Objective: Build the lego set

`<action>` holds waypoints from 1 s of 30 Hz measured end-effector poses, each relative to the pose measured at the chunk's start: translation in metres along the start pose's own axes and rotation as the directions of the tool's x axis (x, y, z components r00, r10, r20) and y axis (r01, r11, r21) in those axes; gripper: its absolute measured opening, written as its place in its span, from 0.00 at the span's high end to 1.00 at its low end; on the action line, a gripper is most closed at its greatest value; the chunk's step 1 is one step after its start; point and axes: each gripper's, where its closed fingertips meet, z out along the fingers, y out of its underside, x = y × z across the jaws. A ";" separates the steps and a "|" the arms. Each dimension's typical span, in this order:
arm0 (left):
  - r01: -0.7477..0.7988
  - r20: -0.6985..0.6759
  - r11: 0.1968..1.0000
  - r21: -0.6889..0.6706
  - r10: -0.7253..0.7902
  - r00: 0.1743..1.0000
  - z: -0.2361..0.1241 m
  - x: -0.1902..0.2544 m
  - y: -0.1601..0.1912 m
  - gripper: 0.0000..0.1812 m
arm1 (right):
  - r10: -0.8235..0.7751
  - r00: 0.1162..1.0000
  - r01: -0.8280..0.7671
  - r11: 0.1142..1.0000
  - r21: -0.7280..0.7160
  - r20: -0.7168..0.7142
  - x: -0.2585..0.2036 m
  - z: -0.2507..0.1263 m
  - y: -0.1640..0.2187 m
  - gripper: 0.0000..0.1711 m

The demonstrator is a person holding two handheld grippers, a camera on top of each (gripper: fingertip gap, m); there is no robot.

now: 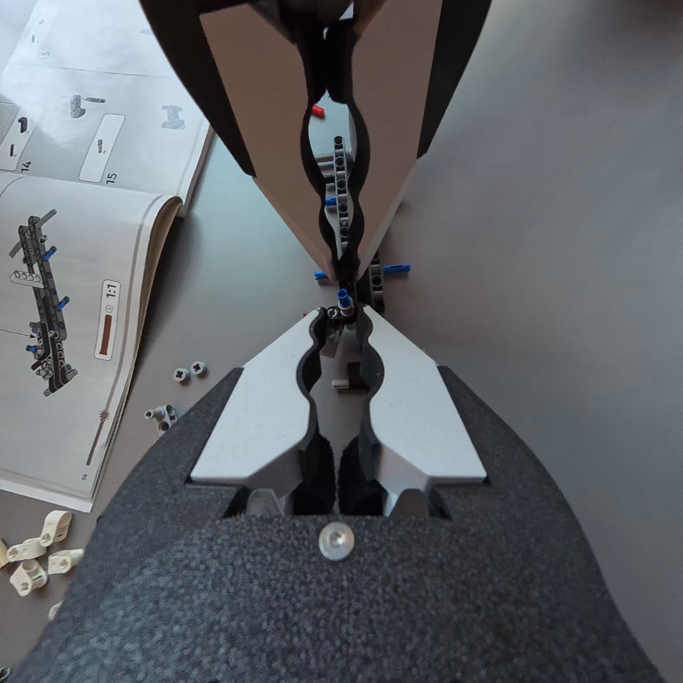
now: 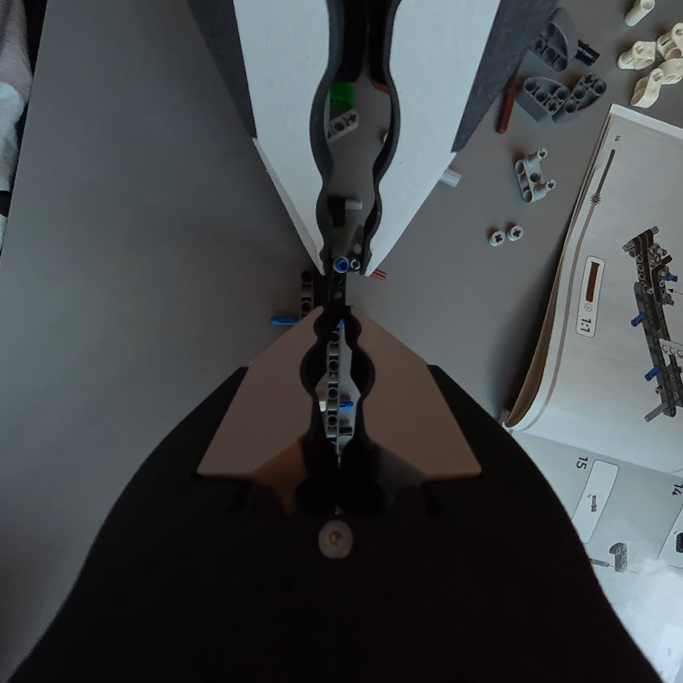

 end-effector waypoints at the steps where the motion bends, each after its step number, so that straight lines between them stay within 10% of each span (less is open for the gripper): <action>1: 0.007 -0.002 1.000 0.004 -0.007 1.000 0.000 0.000 0.000 0.93 | -0.004 1.000 0.004 1.000 0.003 0.011 0.000 0.000 0.000 0.99; 30: 0.049 0.021 0.996 0.071 -0.051 0.998 -0.003 0.001 0.005 0.92 | -0.020 0.997 0.016 0.999 0.051 0.075 -0.001 0.009 -0.013 0.98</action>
